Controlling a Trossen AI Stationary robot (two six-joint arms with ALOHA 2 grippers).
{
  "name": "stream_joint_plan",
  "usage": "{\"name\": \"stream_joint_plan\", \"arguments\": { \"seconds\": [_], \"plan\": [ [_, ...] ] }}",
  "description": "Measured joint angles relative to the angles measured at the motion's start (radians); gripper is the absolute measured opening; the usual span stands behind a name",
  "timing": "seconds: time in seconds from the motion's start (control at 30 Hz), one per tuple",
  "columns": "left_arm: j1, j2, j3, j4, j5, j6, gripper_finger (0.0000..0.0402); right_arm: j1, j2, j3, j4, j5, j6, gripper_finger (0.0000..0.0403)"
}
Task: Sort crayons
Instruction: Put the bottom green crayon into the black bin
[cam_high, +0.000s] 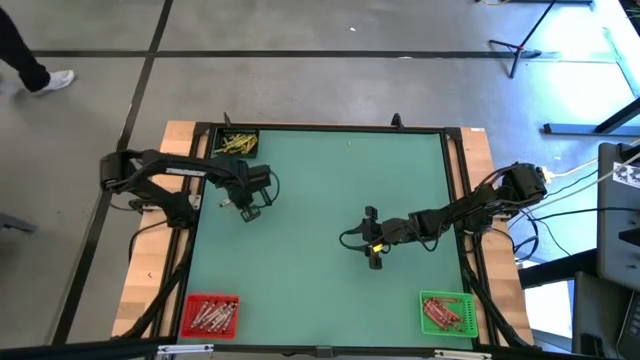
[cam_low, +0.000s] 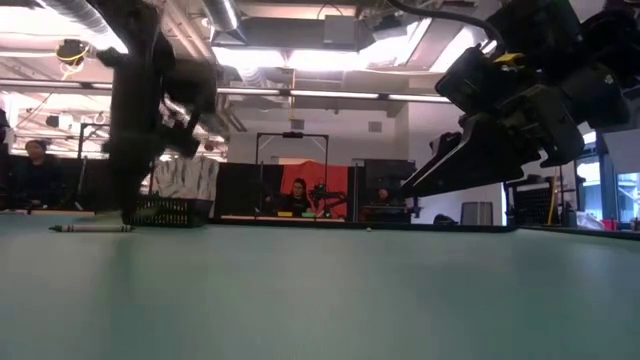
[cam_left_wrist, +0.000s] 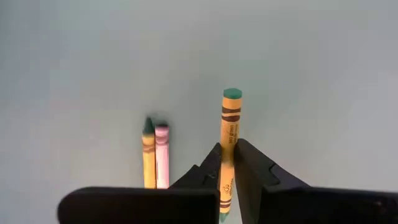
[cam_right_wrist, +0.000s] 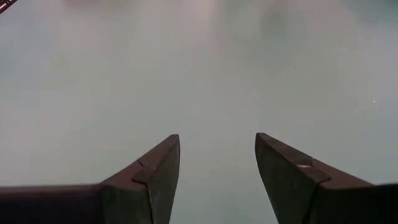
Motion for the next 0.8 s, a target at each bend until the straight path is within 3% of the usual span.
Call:
{"name": "stream_joint_plan", "arguments": {
  "seconds": [0.17,0.53,0.8],
  "plan": [
    [0.015,-0.090,0.084,-0.016,-0.057,0.006,0.0014,0.000,0.000,0.000,0.001,0.002,0.000,0.0207],
    [0.130,-0.159,0.212,0.034,-0.401,0.113,0.0015,0.000,0.000,0.000,0.006,0.006,0.000,0.0207],
    [0.302,-0.146,0.172,0.206,-0.420,0.242,0.0015,0.000,0.000,0.000,0.006,0.006,0.000,0.0207]
  ]
}}
